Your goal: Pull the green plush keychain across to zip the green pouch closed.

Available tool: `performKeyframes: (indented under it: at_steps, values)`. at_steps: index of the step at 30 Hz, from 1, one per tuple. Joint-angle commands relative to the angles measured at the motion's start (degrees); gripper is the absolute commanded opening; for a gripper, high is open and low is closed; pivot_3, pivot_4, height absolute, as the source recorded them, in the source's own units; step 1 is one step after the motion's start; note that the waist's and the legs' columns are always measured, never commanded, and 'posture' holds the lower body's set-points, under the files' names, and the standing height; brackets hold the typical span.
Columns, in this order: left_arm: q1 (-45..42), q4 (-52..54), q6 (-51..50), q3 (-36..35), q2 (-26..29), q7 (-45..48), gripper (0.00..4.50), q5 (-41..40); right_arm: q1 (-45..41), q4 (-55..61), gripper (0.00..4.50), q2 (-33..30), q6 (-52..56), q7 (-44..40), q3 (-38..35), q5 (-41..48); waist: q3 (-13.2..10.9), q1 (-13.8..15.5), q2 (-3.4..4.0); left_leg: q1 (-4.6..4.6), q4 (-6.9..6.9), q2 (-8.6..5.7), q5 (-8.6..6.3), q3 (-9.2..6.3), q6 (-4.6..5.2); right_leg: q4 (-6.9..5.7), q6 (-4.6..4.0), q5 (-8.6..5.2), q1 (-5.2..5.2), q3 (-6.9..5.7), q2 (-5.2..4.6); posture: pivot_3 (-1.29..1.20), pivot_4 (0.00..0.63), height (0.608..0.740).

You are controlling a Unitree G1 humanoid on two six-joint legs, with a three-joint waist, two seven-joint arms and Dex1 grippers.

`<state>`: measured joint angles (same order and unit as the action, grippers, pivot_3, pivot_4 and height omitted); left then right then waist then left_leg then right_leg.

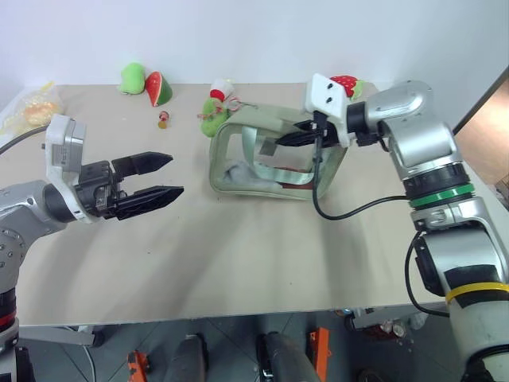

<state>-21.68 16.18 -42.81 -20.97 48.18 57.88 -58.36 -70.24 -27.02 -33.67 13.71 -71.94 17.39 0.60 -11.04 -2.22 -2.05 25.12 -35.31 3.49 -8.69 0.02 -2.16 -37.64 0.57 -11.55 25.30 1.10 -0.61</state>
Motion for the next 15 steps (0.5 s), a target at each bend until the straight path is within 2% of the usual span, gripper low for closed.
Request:
performKeyframes:
  at_steps: [1, 7, 12, 13, 15]
  values:
    - [0.6, -0.1, 1.2, -3.1, 0.3, -0.5, 4.5, -0.2, 0.9, 5.0, 0.02, 0.8, 1.5, 0.2, 0.1, -0.5, 0.0, 0.0, 0.0, -0.01, 0.0, 0.03, -0.01, 0.0, 0.0, -0.02, -0.02, -0.01, 0.0, 0.0, 0.02, 0.0, 0.15, 0.74]
    - [2.4, -0.2, 1.2, -5.0, 1.0, -1.1, 4.5, -0.2, 4.3, 10.6, 0.02, 1.2, 2.8, -3.3, 1.3, 0.6, 0.0, 0.0, 0.0, -0.04, -0.08, 0.07, -0.01, 0.01, -0.01, -0.07, -0.07, 0.0, -0.02, 0.01, 0.05, 0.0, 0.15, 0.74]
    - [3.1, -0.2, 0.9, -5.8, 1.2, -1.5, 4.5, -0.4, 4.7, 10.1, 0.02, 3.5, 3.8, -2.9, 0.7, 1.4, 0.0, -0.2, -0.01, -0.09, -0.15, 0.11, 0.01, 0.04, -0.02, -0.08, -0.37, 0.02, -0.01, 0.01, 0.09, 0.0, 0.15, 0.74]
    - [3.2, -0.2, 0.8, -5.8, 1.2, -1.6, 4.5, -0.4, 4.5, 9.6, 0.73, 4.2, 4.0, -2.6, 0.4, 1.7, 0.0, -0.3, -0.01, -0.1, -0.15, 0.14, 0.01, 0.03, -0.02, -0.08, -0.4, 0.04, -0.02, 0.01, 0.12, 0.0, 0.15, 0.74]
    - [3.5, -0.1, 0.7, -5.9, 1.2, -1.7, 4.5, -0.4, 4.0, 8.5, 1.36, 5.3, 4.6, -1.9, -0.4, 2.3, 0.0, -0.4, -0.01, -0.14, -0.14, 0.17, 0.01, 0.02, -0.02, -0.14, -0.42, 0.04, -0.02, 0.03, 0.18, 0.0, 0.15, 0.74]
